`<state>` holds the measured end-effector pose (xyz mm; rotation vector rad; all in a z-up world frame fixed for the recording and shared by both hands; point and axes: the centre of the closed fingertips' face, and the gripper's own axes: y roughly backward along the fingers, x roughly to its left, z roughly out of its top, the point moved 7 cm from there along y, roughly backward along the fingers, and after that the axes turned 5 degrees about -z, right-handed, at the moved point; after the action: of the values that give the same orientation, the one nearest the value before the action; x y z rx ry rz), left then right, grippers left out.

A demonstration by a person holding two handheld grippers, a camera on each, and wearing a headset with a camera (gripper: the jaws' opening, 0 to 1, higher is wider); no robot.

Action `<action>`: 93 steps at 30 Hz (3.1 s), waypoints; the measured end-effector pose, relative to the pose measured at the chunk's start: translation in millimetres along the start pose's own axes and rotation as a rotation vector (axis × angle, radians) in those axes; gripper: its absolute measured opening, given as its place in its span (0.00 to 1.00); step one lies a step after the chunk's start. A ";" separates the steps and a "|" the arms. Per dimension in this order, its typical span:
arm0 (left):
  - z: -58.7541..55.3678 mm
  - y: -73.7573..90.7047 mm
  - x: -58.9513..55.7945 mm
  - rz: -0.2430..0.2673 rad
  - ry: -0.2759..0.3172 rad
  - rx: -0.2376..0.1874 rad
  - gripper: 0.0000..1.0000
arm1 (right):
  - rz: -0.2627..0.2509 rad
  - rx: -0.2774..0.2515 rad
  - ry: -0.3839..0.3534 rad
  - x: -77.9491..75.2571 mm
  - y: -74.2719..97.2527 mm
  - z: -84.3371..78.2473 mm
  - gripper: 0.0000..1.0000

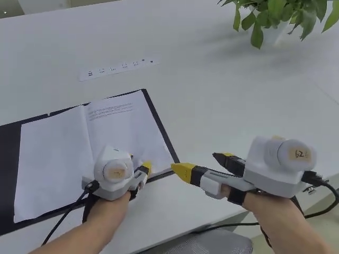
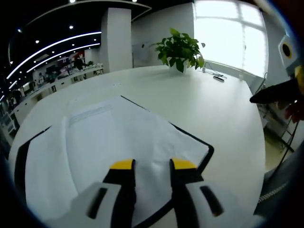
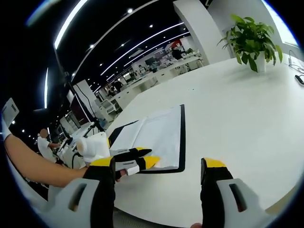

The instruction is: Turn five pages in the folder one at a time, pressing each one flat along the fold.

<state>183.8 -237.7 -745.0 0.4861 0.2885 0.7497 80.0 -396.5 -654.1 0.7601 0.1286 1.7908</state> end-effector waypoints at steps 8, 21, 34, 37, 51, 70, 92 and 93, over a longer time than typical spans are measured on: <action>0.5 -0.4 -0.5 -0.022 0.005 -0.013 0.15 | 0.042 0.019 0.004 0.6 -15.6 -3.2 0.69; -0.1 0.9 6.6 -0.029 0.097 -0.043 0.07 | 0.090 0.056 0.011 4.8 -39.9 -5.8 0.63; -1.8 2.4 8.7 -0.026 0.181 -0.069 0.02 | 0.119 0.105 -0.038 3.8 -87.4 -10.9 0.46; -2.0 2.3 8.7 -0.029 0.177 -0.070 0.02 | 0.117 0.105 -0.030 -0.2 -101.3 -7.8 0.43; -2.7 2.1 8.7 -0.031 0.180 -0.074 0.02 | 0.127 0.138 -0.037 -12.2 -148.3 0.9 0.38; -2.7 1.0 9.2 -0.034 0.182 -0.072 0.02 | 0.087 0.188 -0.210 -21.2 -150.3 -1.1 0.00; 13.0 62.4 23.5 -0.070 0.231 -0.099 0.28 | 0.110 0.191 -0.340 3.0 -126.3 35.7 0.00; 14.4 69.6 26.0 -0.064 0.226 -0.107 0.28 | 0.110 0.188 -0.339 5.9 -125.1 37.0 0.00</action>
<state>167.7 -180.0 -698.8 0.2895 0.4701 0.7548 201.8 -356.1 -678.2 1.2145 0.0296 1.7411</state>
